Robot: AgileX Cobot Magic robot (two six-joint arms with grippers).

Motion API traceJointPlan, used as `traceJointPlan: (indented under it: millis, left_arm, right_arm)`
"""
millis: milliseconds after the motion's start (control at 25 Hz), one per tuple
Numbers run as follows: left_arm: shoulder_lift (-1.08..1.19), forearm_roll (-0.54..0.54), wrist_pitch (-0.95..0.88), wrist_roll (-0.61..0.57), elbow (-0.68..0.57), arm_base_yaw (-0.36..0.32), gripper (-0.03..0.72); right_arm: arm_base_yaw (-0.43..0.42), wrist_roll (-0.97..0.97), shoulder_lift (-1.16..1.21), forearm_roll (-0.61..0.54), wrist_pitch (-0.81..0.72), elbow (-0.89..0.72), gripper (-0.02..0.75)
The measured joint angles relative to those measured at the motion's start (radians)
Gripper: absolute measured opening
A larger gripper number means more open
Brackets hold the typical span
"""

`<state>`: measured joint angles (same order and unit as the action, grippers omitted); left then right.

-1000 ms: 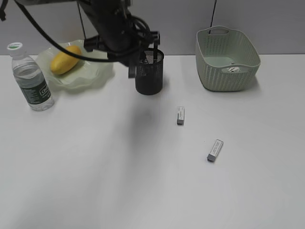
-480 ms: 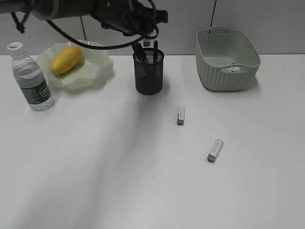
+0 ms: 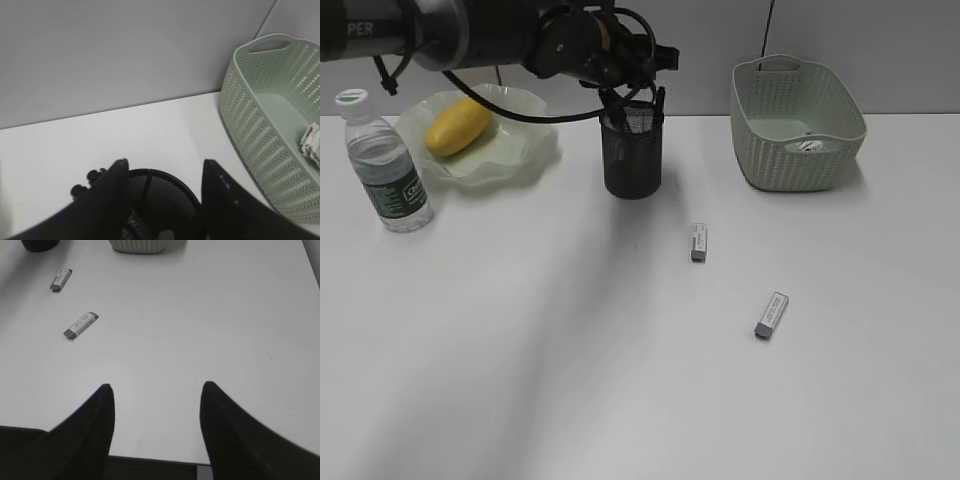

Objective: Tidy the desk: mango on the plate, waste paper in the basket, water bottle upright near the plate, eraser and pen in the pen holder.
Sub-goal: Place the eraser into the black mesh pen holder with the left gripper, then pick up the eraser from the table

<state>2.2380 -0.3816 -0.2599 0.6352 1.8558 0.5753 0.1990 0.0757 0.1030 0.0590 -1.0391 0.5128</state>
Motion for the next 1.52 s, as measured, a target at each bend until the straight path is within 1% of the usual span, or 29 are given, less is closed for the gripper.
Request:
traceJointPlan:
  millis: [120,240,320,440,480,560,640,760,840,960,1120,1200,1320,1520]
  left_arm:
    - [0.000,-0.001,0.000,0.000,0.000,0.000,0.378]
    - [-0.013,-0.001,-0.031,0.000,0.000,0.001,0.383]
    - [-0.043,0.005,-0.105,0.000,0.000,0.002,0.384]
    - [-0.100,0.011,-0.275,-0.011,0.000,0.003,0.384]
    - [-0.118,0.018,-0.346,-0.035,0.000,0.003,0.384]
    - [-0.145,0.055,-0.471,-0.127,0.000,0.003,0.384]
    - [-0.165,0.135,-0.597,-0.250,0.000,0.003,0.384]
    - [-0.177,0.228,-0.749,-0.364,0.000,0.003,0.384]
    - [-0.188,0.250,-0.821,-0.405,0.000,0.003,0.382]
    - [-0.212,0.282,-0.871,-0.454,0.000,-0.006,0.353]
    - [-0.267,0.375,-0.874,-0.488,-0.017,-0.055,0.300]
    - [-0.311,0.404,-0.855,-0.508,-0.060,-0.088,0.290]
    - [-0.401,0.422,-0.809,-0.518,-0.173,-0.135,0.284]
    - [-0.617,0.442,-0.698,-0.535,-0.459,-0.239,0.283]
  right_arm:
    - [0.000,0.000,0.000,0.000,0.000,0.000,0.440]
    - [0.000,0.000,0.000,0.000,0.000,0.000,0.440]
    - [0.000,0.000,0.000,0.000,0.000,0.000,0.440]
    - [0.000,0.000,0.000,0.000,0.000,0.000,0.440]
    - [0.000,0.000,0.000,0.000,0.000,0.000,0.440]
    - [0.000,0.000,0.000,0.000,0.000,0.000,0.440]
    - [0.000,0.000,0.000,0.000,0.000,0.000,0.440]
    - [0.000,0.000,0.000,0.000,0.000,0.000,0.440]
    - [0.000,0.000,0.000,0.000,0.000,0.000,0.440]
    - [0.000,0.000,0.000,0.000,0.000,0.000,0.440]
    - [0.000,0.000,0.000,0.000,0.000,0.000,0.440]
    - [0.000,0.000,0.000,0.000,0.000,0.000,0.440]
    - [0.000,0.000,0.000,0.000,0.000,0.000,0.440]
    - [0.000,0.000,0.000,0.000,0.000,0.000,0.440]
